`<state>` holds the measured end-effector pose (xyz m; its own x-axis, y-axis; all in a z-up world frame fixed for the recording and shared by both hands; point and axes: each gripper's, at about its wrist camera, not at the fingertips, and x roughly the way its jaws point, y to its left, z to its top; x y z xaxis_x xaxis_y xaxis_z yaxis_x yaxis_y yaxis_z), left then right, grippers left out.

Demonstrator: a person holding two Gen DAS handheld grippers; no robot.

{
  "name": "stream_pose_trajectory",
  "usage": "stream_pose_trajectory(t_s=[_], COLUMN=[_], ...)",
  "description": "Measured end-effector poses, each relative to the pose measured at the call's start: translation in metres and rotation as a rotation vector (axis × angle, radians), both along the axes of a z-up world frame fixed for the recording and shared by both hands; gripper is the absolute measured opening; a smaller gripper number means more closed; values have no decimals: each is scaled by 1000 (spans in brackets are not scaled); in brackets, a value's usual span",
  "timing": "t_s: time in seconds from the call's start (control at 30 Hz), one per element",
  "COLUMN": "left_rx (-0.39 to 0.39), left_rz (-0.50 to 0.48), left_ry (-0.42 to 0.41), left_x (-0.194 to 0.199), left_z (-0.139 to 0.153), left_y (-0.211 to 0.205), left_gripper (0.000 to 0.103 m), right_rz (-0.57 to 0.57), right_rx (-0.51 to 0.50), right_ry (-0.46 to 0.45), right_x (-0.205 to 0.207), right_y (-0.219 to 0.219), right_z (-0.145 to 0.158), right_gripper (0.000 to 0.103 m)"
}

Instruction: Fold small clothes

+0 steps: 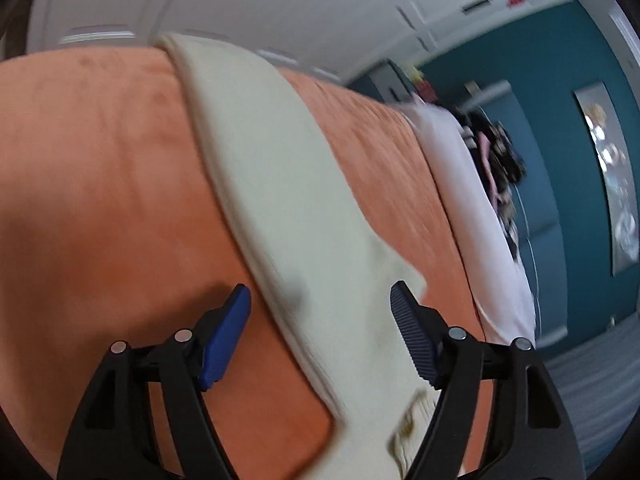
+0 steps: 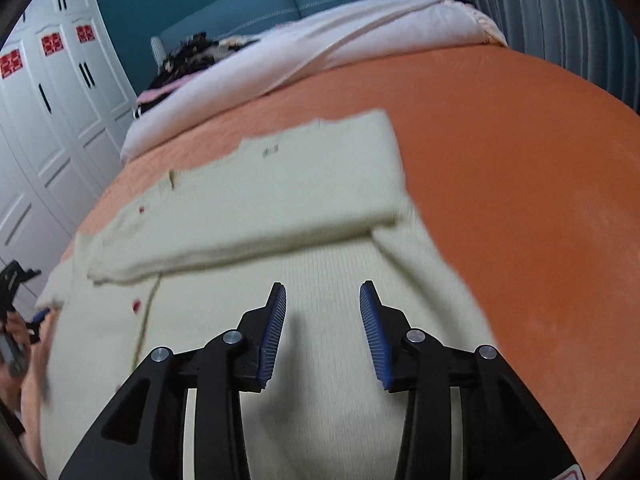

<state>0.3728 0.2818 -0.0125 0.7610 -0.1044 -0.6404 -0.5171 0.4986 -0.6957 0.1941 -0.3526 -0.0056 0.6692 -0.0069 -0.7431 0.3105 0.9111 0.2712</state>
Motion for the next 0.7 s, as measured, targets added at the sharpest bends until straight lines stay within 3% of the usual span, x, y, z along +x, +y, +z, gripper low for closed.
stream_pose_trajectory(t_s=[0.1,0.17,0.23,0.3,0.33,0.4,0.47,0.6,0.7], left_rx=[13,5,47,67,69,98,148,238,266], left_rz=[160,179,171,90,72,64,-9,-302,-577], left_ry=[48,57,76,98,114,16,-88,-317,-389], left_x=[4,12,25,45,53,49,53,45,22], left_z=[-7,-11,-8,-6,-1,28,69,152,172], left_y=[70,95,102,99,97,87,56,-64,-181], left_gripper=[70,66,57,7,8,7,7,7,8], right_rz=[1,15,34,41,40,39,38,38,38], right_rx=[-4,-26,-46,-59,-58,-45,-34,-19,-8], right_ry=[-7,7,8,10,8,4,-1,-13,-18], right_x=[-3,0,-4,-8,-9,-11,-12,-13,-13], right_y=[4,9,11,13,12,9,7,5,4], right_z=[0,-4,-4,-6,-7,-7,-8,-9,-9], right_gripper=[49,55,61,62,63,63,63,64,64])
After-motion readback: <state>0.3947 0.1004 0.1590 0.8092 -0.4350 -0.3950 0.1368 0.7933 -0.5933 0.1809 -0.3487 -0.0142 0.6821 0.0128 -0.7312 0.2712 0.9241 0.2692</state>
